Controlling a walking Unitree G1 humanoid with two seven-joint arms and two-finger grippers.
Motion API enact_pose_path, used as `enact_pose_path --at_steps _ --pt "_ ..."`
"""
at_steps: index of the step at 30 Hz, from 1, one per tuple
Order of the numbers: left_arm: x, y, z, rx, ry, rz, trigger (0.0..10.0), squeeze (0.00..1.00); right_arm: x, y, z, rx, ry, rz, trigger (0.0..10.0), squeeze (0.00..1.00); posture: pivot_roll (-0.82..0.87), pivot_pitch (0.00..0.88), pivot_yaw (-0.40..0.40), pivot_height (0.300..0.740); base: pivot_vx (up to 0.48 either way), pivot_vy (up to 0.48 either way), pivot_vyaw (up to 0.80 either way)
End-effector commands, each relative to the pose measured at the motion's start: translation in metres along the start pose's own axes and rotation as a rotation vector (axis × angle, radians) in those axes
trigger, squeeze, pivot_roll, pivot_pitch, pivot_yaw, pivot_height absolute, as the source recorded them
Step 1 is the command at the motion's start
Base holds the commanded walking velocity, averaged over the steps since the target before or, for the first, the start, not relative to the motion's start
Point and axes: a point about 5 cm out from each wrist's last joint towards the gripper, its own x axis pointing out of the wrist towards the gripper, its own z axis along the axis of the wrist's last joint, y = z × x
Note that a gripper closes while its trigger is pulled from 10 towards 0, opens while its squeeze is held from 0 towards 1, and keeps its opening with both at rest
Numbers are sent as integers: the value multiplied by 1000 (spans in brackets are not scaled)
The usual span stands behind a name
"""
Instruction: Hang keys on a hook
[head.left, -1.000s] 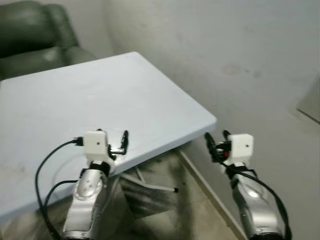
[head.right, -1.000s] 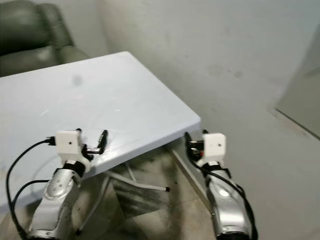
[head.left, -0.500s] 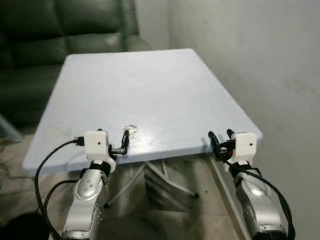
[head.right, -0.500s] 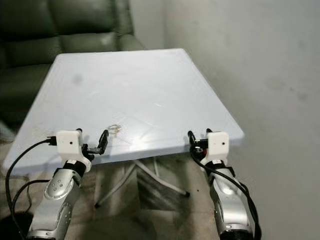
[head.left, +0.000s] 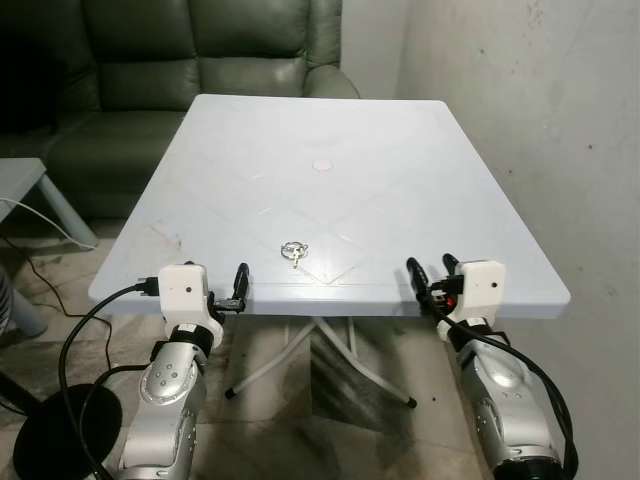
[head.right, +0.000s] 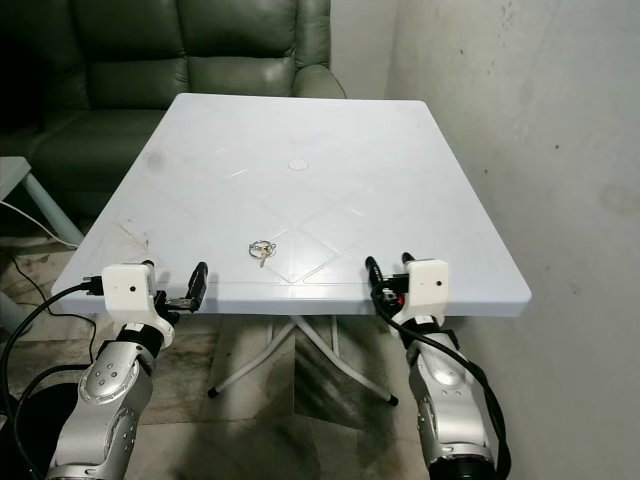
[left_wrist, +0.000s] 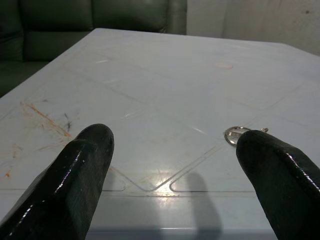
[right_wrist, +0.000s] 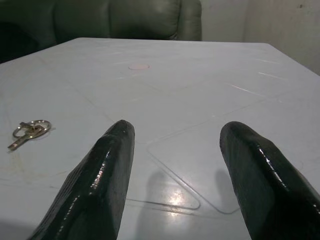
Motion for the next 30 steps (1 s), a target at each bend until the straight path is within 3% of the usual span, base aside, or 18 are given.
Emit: enact_pose_path --at_steps 1,11,30 --pt "0 3 2 -3 -3 18 10000 0 0 -1 2 2 -5 -2 10000 0 -57 36 1 740 0 0 0" --pt "0 3 2 -19 2 19 10000 0 0 -1 2 1 -4 2 10000 0 -56 33 -2 740 0 61 0" --pt "-1 2 1 -30 3 23 10000 0 0 -2 2 -12 5 26 10000 0 -47 18 -15 740 0 448 0"
